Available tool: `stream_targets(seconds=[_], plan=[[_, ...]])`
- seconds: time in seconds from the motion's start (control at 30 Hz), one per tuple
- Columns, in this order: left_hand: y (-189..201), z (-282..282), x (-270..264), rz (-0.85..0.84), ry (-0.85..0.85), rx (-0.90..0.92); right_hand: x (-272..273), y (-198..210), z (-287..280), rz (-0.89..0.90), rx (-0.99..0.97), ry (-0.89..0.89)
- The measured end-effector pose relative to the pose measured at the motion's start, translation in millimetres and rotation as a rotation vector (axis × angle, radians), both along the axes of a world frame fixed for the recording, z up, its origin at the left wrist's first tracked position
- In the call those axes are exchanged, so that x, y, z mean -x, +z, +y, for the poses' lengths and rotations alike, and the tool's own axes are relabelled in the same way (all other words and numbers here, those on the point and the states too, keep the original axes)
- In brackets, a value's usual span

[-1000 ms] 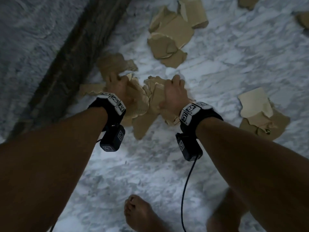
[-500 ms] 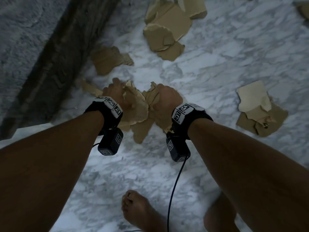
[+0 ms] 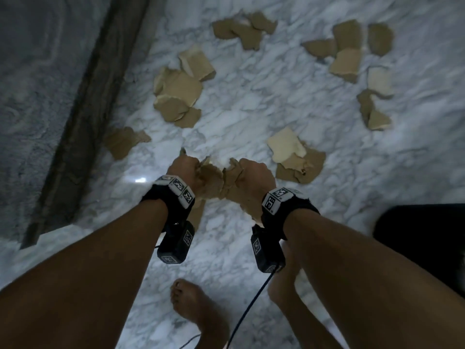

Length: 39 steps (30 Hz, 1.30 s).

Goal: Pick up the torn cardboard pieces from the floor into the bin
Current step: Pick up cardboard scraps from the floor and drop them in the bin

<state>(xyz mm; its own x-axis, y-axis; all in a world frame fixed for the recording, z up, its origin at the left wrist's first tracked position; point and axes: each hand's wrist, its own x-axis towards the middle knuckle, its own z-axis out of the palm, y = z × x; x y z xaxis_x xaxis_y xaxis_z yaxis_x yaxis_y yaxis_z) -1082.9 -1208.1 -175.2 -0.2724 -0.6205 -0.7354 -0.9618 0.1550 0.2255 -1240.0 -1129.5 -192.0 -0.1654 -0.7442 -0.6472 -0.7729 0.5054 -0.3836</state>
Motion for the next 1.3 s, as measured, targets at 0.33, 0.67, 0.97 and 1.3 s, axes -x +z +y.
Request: stream_targets(seconds=[0.33, 0.67, 0.97, 1.3], plan=[[171.2, 97.3, 224.8, 0.279, -0.367, 0.059, 179.9, 191.8, 156.6, 0.011, 0.136, -0.569], [212.4, 286.9, 444.1, 0.518, -0.462, -0.018, 357.8, 257.0, 327.8, 0.251, 0.003, -0.675], [177.7, 366.3, 513.4, 0.344, -0.385, -0.149, 427.7, 193.3, 412.6, 0.179, 0.084, -0.967], [184.4, 304.6, 465.5, 0.22, -0.321, -0.127, 409.2, 197.1, 352.7, 0.068, 0.038, -0.844]])
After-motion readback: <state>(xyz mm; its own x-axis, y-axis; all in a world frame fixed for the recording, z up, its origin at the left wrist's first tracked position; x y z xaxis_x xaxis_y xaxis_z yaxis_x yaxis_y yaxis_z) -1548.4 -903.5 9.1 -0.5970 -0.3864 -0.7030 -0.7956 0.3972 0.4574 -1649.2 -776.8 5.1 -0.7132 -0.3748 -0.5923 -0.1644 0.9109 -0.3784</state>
